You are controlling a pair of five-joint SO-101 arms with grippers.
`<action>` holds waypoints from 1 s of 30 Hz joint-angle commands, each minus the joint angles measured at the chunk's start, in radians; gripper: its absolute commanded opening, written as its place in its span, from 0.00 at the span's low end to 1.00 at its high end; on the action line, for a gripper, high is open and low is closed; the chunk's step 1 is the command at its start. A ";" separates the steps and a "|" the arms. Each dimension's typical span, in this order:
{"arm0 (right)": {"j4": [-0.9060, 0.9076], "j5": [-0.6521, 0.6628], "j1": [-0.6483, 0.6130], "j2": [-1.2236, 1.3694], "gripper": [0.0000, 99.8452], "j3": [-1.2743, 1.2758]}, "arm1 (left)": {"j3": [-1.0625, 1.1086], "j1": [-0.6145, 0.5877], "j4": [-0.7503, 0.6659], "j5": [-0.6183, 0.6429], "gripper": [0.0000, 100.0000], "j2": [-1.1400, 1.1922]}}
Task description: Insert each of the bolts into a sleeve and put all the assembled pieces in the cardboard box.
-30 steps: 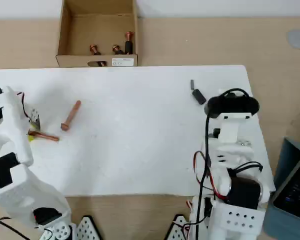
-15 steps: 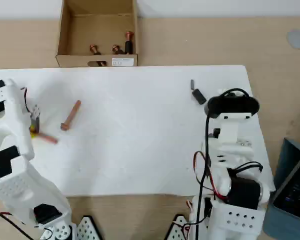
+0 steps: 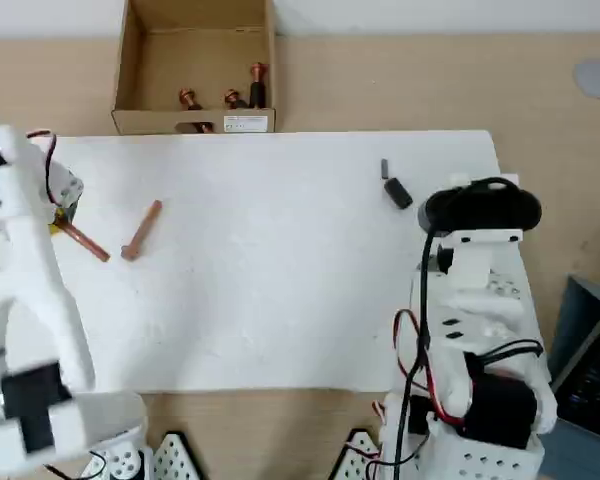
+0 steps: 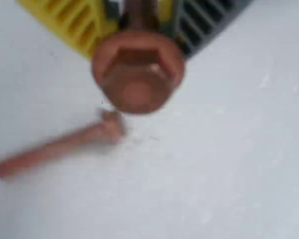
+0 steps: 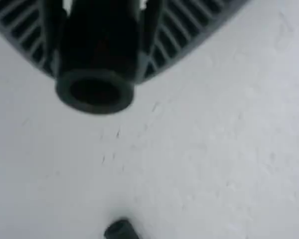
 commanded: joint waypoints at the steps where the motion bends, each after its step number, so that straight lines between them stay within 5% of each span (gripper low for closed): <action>1: 0.023 -0.003 -0.016 -0.013 0.01 -0.076 | 0.051 0.060 0.006 -0.048 0.00 -0.222; 7: 0.025 0.000 -0.015 -0.108 0.01 -0.038 | 0.273 0.186 -0.028 -0.092 0.00 -0.526; 13: 0.023 0.000 -0.022 -0.305 0.01 0.124 | 0.606 0.242 -0.238 -0.092 0.00 -0.832; 30: -0.155 -0.008 -0.375 -0.555 0.01 0.421 | 1.243 0.497 -0.620 -0.092 0.00 -1.615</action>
